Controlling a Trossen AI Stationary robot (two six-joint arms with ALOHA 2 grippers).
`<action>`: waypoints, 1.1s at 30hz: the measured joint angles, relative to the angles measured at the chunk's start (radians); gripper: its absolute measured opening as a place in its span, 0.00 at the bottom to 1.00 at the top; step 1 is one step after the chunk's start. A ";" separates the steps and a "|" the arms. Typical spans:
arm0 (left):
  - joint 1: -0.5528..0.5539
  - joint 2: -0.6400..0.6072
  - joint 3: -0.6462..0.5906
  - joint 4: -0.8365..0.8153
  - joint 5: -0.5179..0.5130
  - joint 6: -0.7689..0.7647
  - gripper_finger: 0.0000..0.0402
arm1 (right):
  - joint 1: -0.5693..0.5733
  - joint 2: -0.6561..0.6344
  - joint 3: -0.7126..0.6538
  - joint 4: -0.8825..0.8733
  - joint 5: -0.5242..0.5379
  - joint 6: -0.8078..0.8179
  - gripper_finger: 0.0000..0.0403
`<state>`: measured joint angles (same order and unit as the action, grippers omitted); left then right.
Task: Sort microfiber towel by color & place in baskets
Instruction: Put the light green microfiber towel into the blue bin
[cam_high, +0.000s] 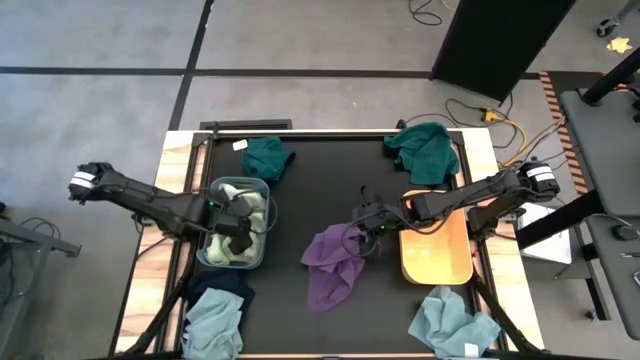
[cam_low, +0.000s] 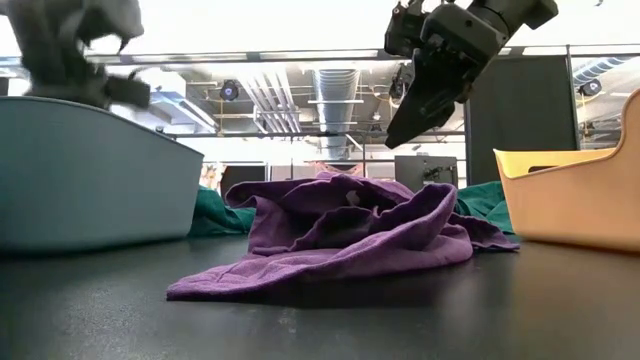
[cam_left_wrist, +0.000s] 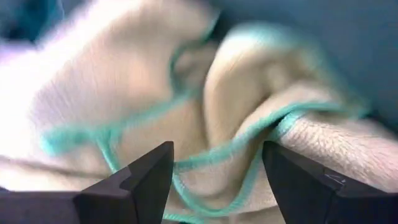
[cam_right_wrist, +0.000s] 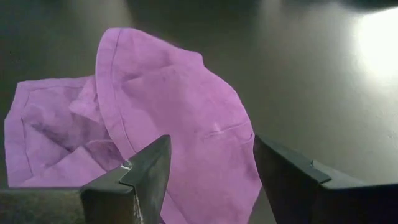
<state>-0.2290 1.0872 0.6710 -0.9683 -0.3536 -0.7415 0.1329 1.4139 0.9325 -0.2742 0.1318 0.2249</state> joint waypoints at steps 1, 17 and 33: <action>0.007 -0.001 -0.033 0.010 0.014 -0.013 0.57 | 0.000 0.000 0.000 0.004 0.000 0.000 0.54; 0.022 -0.084 -0.199 0.028 0.119 -0.133 0.57 | 0.000 0.000 0.000 0.019 0.000 -0.002 0.54; 0.018 -0.120 0.197 -0.192 0.052 -0.069 0.57 | -0.007 -0.005 0.011 -0.008 0.048 0.007 0.54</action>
<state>-0.2106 0.9669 0.8684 -1.1600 -0.3015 -0.8108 0.1256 1.4089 0.9437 -0.2823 0.1800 0.2321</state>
